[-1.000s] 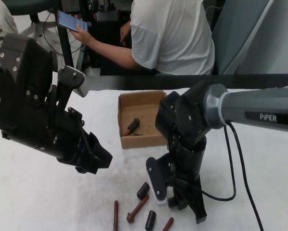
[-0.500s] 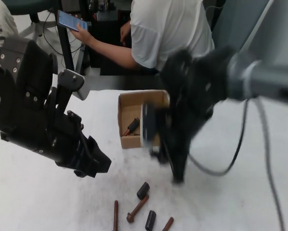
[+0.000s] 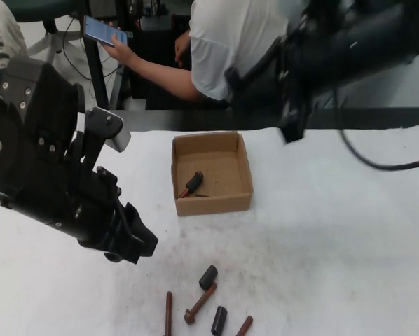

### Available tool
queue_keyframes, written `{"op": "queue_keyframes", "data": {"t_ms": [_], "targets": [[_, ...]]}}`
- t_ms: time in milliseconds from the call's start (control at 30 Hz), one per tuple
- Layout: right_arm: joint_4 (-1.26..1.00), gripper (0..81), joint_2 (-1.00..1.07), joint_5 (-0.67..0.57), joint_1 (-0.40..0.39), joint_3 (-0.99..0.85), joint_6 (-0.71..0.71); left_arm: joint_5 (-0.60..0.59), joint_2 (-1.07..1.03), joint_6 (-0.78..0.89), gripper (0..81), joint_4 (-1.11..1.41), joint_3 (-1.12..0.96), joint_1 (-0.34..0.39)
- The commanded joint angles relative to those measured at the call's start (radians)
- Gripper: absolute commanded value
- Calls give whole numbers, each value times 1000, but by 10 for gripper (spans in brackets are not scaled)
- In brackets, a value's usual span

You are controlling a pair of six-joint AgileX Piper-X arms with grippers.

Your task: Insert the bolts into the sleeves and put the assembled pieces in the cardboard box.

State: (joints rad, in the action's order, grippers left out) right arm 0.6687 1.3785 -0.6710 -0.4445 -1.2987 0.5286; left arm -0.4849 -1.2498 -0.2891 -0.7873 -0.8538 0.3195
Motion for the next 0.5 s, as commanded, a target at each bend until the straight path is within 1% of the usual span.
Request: {"op": "queue_keyframes", "data": {"t_ms": [0, 100, 233, 333, 467], "targets": [[1, 8, -36, -35, 6, -8, -14, 38, -25, 11, 401, 0, -4, 1], [1, 8, -68, -37, 6, -8, -22, 36, -53, 28, 401, -9, -4, 7], [1, 8, -104, -52, 6, -8, -43, 36, -107, 41, 401, -11, -4, 32], [1, 8, -127, -38, 6, -8, -43, 36, -136, 162, 401, -11, -4, 63], [1, 8, -147, -35, 6, -8, -61, 34, -142, 241, 401, -16, -4, 113]]}}
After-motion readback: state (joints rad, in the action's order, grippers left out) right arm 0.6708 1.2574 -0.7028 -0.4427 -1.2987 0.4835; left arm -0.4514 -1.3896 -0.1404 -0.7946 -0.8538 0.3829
